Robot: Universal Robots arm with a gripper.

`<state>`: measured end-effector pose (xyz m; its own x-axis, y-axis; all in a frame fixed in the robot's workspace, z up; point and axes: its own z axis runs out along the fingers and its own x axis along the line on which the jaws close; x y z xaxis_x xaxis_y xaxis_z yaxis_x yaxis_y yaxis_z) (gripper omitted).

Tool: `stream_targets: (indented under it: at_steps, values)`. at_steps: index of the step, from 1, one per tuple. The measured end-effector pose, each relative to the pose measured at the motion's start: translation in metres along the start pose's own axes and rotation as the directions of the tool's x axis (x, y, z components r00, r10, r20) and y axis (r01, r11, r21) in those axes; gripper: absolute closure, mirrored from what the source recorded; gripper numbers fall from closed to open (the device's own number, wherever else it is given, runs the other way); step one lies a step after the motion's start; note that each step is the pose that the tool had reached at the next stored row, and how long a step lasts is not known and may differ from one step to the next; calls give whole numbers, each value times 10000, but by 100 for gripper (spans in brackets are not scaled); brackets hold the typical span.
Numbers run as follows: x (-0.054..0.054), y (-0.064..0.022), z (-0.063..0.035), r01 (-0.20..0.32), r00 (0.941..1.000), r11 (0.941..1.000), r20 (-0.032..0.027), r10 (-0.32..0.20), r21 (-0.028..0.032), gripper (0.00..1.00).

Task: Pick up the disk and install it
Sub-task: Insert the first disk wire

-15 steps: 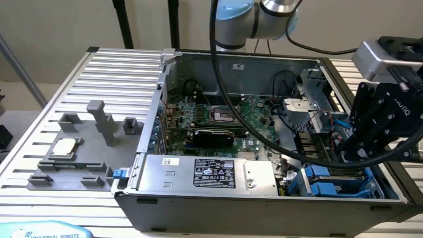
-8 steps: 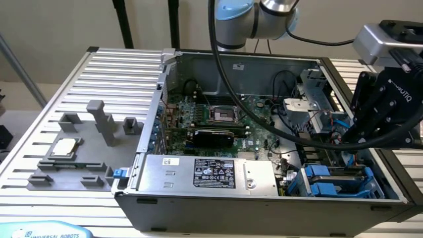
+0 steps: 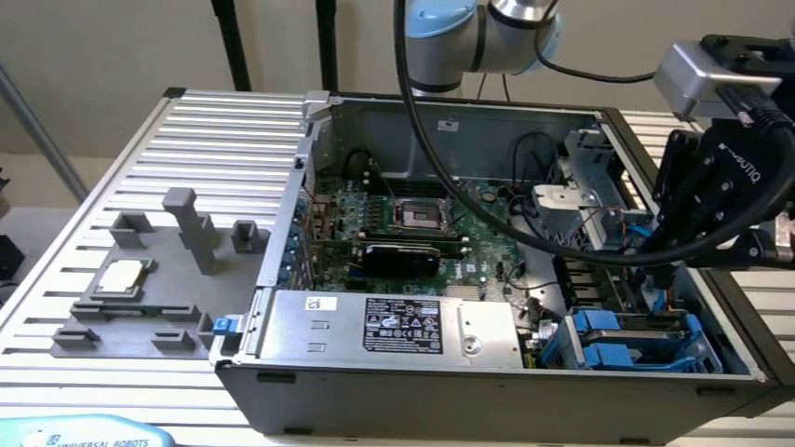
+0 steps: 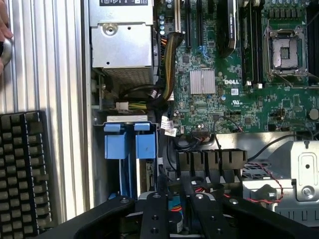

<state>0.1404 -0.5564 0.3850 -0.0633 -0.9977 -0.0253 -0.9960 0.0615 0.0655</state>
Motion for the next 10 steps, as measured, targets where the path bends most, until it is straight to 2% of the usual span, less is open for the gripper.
stream_targets:
  at_steps: [6,10]
  values:
    - [-7,-28,54,-61,9998,10000,-205,61,15,75]
    - [-18,-53,83,-78,9995,10000,-315,79,23,75]
